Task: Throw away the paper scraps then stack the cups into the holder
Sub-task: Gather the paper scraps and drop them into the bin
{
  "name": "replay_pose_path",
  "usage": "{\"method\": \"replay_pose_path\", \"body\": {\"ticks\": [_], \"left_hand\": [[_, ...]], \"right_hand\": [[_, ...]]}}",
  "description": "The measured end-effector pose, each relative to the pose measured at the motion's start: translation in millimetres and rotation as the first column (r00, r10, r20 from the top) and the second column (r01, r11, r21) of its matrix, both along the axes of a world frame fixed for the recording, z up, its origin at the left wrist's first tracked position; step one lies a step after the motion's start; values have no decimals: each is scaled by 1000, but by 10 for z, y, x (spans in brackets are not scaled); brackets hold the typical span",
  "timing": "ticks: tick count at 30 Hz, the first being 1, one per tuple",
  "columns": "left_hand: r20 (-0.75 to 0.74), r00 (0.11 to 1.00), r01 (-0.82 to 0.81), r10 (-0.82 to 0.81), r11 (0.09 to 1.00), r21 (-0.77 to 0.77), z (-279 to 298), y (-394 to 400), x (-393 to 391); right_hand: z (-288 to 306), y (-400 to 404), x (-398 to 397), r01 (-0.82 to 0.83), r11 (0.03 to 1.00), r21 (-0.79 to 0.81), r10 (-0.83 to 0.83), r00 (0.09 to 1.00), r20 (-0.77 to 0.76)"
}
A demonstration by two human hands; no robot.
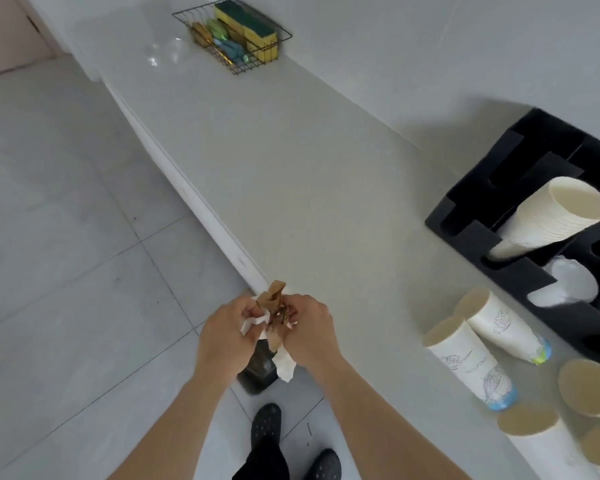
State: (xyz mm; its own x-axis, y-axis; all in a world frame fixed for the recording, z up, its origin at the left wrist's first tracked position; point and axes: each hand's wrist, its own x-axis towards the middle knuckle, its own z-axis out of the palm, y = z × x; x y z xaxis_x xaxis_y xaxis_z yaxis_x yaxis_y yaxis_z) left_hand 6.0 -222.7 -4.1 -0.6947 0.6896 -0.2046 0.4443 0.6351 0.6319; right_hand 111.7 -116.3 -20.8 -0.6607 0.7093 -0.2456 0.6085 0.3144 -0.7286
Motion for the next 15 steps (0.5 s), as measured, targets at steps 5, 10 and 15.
{"method": "replay_pose_path", "body": {"ticks": [5, 10, 15], "left_hand": [[80, 988, -129, 133, 990, -55, -312, -422, -278], [180, 959, -202, 218, 974, -104, -859, -678, -463], [251, 932, -221, 261, 959, -177, -1627, -794, -577]], "right_hand": [[-293, -348, -353, -67, 997, -26, 67, 998, 11], [-821, -603, -560, -88, 991, -100, 95, 993, 70], [-1559, -722, -722, -103, 980, -169, 134, 975, 179]]}}
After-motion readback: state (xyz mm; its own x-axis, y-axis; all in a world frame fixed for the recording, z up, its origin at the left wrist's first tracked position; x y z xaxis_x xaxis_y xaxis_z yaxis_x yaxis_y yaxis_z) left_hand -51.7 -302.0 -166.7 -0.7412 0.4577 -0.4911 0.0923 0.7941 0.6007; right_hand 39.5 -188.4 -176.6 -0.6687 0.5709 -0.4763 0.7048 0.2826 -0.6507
